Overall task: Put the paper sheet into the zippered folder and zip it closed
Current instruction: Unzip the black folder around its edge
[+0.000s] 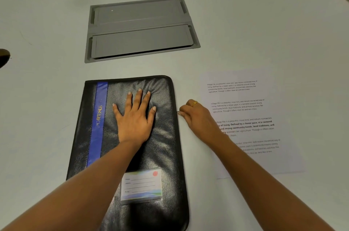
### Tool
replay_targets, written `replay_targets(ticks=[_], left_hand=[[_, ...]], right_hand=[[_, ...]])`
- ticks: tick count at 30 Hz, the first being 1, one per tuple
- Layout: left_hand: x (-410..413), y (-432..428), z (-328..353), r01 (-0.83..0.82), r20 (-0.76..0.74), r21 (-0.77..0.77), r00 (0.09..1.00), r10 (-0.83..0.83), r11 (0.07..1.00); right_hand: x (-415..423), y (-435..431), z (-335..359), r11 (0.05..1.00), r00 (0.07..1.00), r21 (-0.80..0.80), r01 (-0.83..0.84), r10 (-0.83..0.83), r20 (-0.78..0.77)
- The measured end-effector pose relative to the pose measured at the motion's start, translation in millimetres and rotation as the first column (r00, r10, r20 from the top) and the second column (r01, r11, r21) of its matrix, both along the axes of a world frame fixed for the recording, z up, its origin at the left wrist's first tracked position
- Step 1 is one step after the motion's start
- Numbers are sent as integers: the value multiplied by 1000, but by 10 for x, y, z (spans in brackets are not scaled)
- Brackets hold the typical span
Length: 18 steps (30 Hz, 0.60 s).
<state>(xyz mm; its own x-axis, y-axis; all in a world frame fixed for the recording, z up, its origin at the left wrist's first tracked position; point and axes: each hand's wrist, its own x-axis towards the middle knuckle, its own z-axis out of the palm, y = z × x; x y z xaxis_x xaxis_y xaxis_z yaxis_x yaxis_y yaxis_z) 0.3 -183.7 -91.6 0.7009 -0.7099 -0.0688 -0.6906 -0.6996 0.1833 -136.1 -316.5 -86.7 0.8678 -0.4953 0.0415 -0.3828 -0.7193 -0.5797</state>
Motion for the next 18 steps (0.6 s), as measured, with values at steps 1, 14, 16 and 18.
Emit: replay_targets(ticks=[1,14,16,18], left_hand=[[-7,6,10,-2,0,-5,1000,2,1000],[-59,517,42,-91,14,48,996,90,995],[-57,516,19,-90,7,63,996,89,994],[-57,509,-6,-94,16,67,995,93,993]], right_hand=[[10,-2,9,1000,1000,-7,4,-4,2],[0,-252,119,868,884,-254,-426,341,-319],[28,-266,132,882,874,-200,-427,345,-342],[73,-291,161,893,854,-134,-429,353,-383]])
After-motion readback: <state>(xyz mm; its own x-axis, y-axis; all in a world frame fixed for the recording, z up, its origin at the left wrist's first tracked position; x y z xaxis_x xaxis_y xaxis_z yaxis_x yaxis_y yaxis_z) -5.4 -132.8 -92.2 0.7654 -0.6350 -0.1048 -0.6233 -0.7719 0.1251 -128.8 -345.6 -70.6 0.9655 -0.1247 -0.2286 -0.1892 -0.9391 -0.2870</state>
